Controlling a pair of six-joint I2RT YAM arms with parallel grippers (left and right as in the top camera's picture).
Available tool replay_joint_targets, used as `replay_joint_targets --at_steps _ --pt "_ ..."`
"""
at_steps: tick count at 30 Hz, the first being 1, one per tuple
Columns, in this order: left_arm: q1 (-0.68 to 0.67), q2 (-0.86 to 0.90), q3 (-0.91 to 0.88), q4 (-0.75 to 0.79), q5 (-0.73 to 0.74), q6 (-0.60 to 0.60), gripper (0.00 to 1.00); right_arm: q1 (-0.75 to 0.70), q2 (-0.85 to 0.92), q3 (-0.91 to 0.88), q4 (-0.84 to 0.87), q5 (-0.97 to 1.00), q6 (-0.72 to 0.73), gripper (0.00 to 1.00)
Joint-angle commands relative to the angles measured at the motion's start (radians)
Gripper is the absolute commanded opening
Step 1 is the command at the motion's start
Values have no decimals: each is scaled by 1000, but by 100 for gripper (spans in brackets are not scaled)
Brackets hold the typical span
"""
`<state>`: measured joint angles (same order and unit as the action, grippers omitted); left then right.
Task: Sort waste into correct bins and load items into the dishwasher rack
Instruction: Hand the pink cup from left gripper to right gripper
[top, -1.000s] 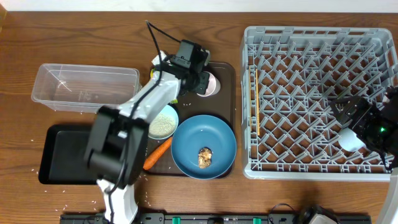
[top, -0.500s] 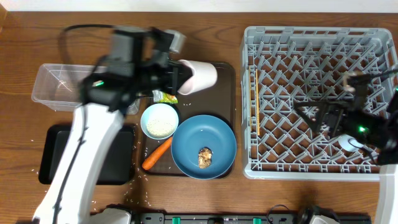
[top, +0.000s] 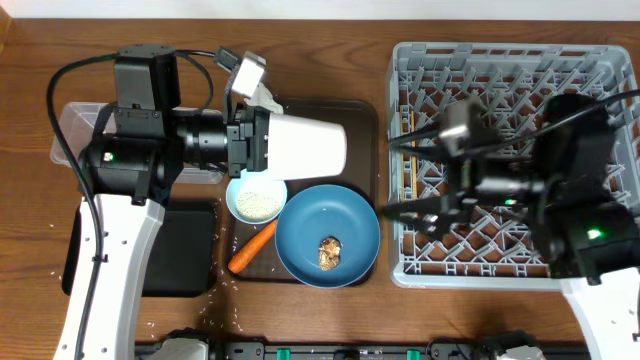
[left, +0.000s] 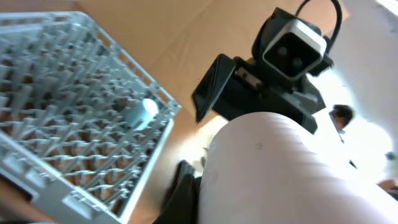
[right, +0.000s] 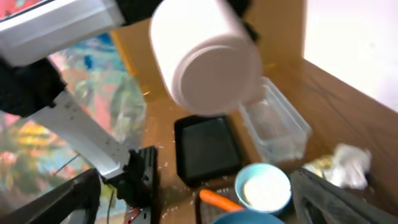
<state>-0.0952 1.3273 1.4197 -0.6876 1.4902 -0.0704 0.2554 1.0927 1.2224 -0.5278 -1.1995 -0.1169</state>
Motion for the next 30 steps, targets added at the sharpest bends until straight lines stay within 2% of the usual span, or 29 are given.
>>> replay_joint_targets --at_steps 1,5,11,21,22,23,27,29,30 --pt "-5 -6 3 -1 82 -52 6 83 -1 6 50 71 26 96" --pt "-27 -16 3 -1 82 -52 6 150 3 6 156 95 27 94" --pt "-62 -21 3 -1 82 -52 6 193 24 6 226 254 27 94" --pt "-62 -21 3 0 82 -56 6 239 100 6 423 182 95 91" --pt "-62 -21 3 0 82 -56 6 248 108 6 436 182 100 88" --pt "-62 -21 3 0 82 -56 6 259 120 6 452 182 117 80" --pt "-61 -21 3 0 80 -55 6 273 129 6 457 177 129 72" --pt "-61 -21 3 5 80 -55 6 274 124 6 457 174 132 60" --pt "-61 -21 3 8 80 -55 6 274 122 6 456 174 134 59"
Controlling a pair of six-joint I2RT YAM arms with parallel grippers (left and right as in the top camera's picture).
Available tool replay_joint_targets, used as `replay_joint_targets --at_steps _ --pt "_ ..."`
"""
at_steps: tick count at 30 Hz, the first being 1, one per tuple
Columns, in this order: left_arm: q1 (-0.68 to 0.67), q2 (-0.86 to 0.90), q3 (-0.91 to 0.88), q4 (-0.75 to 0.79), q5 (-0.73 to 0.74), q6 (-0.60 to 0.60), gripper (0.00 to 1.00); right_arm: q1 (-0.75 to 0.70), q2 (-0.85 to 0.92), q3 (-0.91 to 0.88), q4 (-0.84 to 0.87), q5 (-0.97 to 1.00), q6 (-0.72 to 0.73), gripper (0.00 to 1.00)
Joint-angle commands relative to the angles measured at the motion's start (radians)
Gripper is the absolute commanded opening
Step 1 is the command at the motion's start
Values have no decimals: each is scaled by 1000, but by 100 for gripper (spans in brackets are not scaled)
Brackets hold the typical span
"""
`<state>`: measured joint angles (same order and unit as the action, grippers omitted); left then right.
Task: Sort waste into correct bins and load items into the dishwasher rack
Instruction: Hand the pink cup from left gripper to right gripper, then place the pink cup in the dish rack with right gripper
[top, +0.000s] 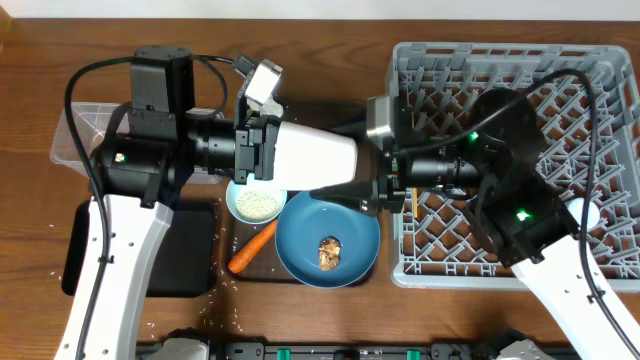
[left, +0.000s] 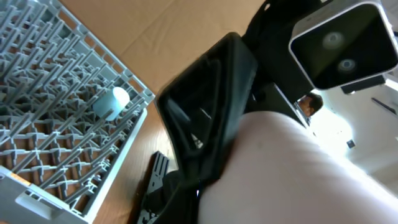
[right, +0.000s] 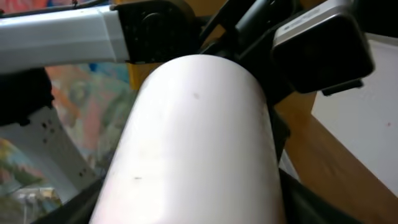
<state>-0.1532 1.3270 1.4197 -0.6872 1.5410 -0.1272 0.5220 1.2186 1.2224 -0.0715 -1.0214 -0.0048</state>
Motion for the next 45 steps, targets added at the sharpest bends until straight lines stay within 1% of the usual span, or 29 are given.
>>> replay_joint_targets --at_steps 1,2,4,6,8,9,12,14,16,21,24,28,30,36,39,40,43,45 --pt "-3 -21 3 14 29 2 6 7 -6 6 -1 -5 31 58" --pt "-3 -21 3 23 29 2 11 7 -10 6 -1 -8 38 55" --pt "-3 -21 3 45 9 1 36 6 -23 6 -17 -5 37 54" --pt "-3 -21 3 47 -19 1 44 4 -34 6 -33 16 37 54" --pt "3 -21 3 48 -73 1 58 -11 -55 6 -79 76 34 54" --pt "7 -21 3 48 -93 1 59 -19 -63 6 -101 102 34 54" --pt "34 -21 3 48 -185 1 69 -62 -106 6 -198 190 34 53" --pt "57 -21 3 48 -240 1 72 -104 -141 6 -277 249 34 52" --pt "82 -21 3 48 -277 1 74 -159 -178 6 -372 314 34 53" --pt "122 -21 3 45 -278 -6 74 -341 -241 6 -602 467 79 52" --pt "126 -21 3 39 -278 -6 74 -499 -253 6 -745 568 79 53" --pt "126 -21 3 32 -278 -6 74 -698 -241 6 -865 693 79 52" --pt "126 -21 3 32 -278 -6 74 -783 -229 6 -896 731 102 51" --pt "126 -21 3 32 -278 -6 74 -1022 -143 6 -915 816 215 53" --pt "126 -21 3 32 -278 -6 74 -1118 -80 6 -912 816 263 53" --pt "126 -21 3 31 -278 -6 74 -1148 -57 6 -912 816 271 54" --pt "126 -21 3 23 -278 -5 74 -1221 6 6 -913 816 278 57" --pt "126 -21 3 16 -278 -5 74 -1261 42 6 -917 816 278 57"
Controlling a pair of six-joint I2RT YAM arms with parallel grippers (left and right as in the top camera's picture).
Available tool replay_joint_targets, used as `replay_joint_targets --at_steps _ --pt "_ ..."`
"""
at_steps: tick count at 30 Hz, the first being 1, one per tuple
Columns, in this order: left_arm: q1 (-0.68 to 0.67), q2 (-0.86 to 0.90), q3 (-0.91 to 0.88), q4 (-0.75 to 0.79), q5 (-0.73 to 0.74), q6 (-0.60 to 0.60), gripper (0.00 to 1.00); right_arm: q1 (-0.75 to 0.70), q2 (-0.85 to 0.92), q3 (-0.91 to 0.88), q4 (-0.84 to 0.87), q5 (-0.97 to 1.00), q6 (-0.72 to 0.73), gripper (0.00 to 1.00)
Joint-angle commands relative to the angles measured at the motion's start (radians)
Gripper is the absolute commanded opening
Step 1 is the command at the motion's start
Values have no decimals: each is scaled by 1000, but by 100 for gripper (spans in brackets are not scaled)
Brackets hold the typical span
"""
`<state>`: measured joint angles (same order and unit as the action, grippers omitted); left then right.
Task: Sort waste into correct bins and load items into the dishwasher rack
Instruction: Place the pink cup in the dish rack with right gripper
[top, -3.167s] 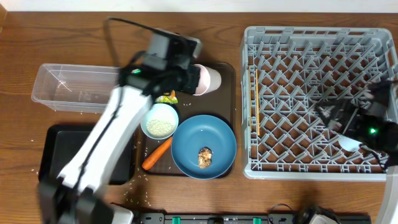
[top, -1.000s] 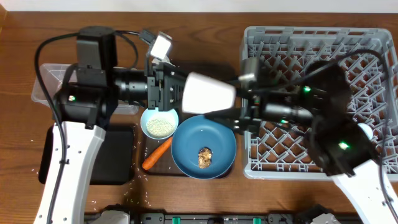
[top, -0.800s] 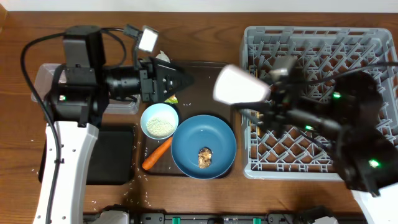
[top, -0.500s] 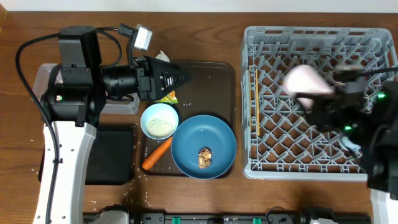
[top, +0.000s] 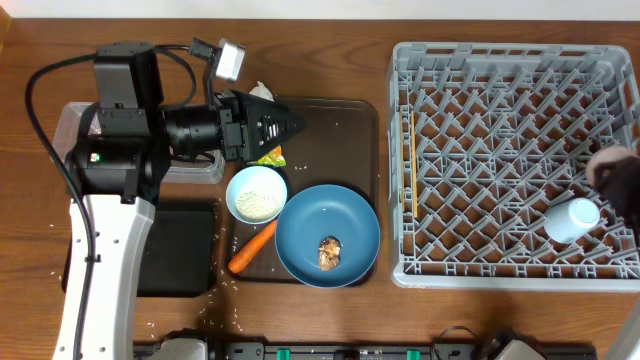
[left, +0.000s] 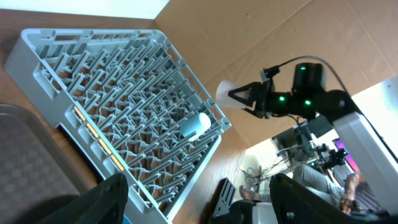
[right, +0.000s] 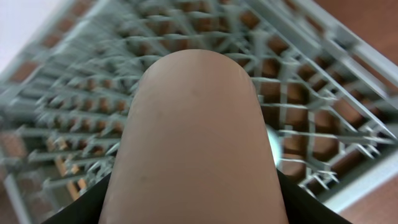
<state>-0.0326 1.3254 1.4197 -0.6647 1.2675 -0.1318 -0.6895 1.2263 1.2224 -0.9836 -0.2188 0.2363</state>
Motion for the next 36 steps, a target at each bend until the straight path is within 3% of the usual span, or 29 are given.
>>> replay_joint_targets --at_steps 1,12,19,24,30,34,36 --pt "5 -19 3 -10 -4 -1 74 -66 50 6 -6 13 37 57" --pt "5 -19 3 -31 -4 0 74 -218 221 6 31 48 120 55" --pt "5 -19 3 -31 -5 0 74 -227 286 6 50 52 144 55" --pt "5 -19 3 -31 -5 0 74 -225 311 6 48 50 152 79" --pt "5 -19 3 -32 -5 23 74 -225 280 11 45 -61 124 78" --pt "-2 -29 3 -90 -121 70 73 -220 193 16 37 -261 63 78" --pt "-19 -51 3 -149 -278 118 73 -206 130 16 29 -358 26 78"
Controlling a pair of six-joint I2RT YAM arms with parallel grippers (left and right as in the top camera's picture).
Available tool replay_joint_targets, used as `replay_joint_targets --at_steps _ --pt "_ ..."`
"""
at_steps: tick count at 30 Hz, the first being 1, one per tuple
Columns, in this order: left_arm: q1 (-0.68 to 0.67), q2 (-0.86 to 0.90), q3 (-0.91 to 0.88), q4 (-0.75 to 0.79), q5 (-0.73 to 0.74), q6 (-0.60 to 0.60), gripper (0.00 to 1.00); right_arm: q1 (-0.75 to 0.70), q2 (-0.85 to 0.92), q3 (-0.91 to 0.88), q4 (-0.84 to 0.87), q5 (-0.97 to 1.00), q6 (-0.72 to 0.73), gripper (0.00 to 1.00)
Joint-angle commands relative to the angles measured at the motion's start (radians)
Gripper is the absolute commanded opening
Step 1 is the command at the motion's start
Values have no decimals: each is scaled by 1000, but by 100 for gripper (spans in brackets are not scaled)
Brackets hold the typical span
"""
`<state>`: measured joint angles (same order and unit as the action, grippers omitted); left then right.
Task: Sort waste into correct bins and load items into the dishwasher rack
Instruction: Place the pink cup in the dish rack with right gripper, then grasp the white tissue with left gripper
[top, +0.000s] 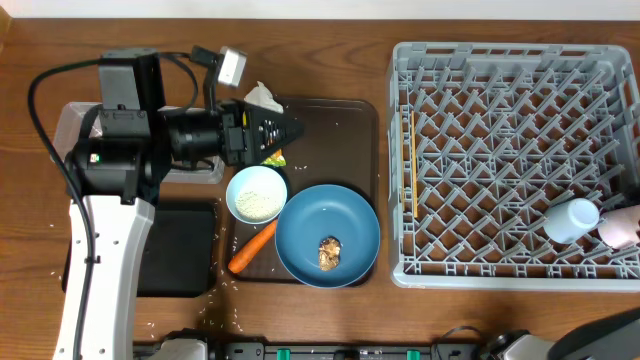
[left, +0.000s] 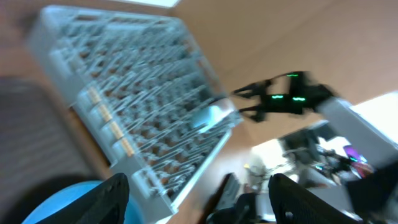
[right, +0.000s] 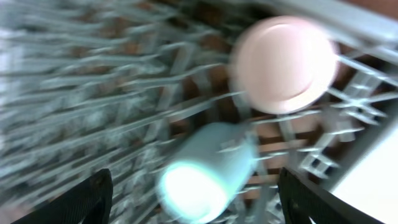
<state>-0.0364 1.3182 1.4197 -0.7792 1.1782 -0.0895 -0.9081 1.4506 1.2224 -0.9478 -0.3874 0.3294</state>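
A pale pink cup (top: 620, 228) lies on its side in the grey dishwasher rack (top: 400, 200) at its right edge, beside a pale blue cup (top: 572, 220). In the right wrist view the pink cup (right: 283, 63) and blue cup (right: 208, 171) lie below my right gripper (right: 199, 202), which is open and empty. My left gripper (top: 290, 128) hangs open and empty over the dark tray (top: 340, 110). On the tray are a blue plate (top: 310, 225) with a food scrap (top: 328, 252), a bowl of rice (top: 256, 194), a carrot (top: 252, 248) and a crumpled tissue (top: 262, 97).
A clear plastic container (top: 72, 125) stands at the far left, with a black bin (top: 180, 250) in front of it. A yellow strip (top: 410, 160) lies along the rack's left side. Rice grains are scattered near the front edge.
My right gripper was shut on the pink cup above the rack's right side. Now it is open, and the cup lies in the rack beside the blue cup. The left gripper stays open.
My left gripper held the pink cup sideways over the tray while the right one stood open nearby. Then both grippers were on the cup. Then the left was open and empty, and the right held the cup over the rack, where it now lies.
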Motion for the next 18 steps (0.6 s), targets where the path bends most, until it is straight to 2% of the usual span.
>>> replay_joint_targets --at_steps 1,7,9,11,15,18 --pt "-30 -64 3 -68 -311 79 73 29 -135 16 -12 -230 -90 78" --pt "-62 -154 3 -193 -801 41 73 205 -346 16 7 -254 -142 79" --pt "-62 -160 3 -233 -897 16 73 280 -387 16 13 -250 -160 78" --pt "-62 -155 3 -267 -943 10 73 373 -423 16 11 -245 -180 77" --pt "-62 -120 3 -316 -944 9 73 552 -454 15 5 -224 -186 72" --pt "-63 -79 3 -323 -944 10 73 667 -447 15 5 -167 -185 73"
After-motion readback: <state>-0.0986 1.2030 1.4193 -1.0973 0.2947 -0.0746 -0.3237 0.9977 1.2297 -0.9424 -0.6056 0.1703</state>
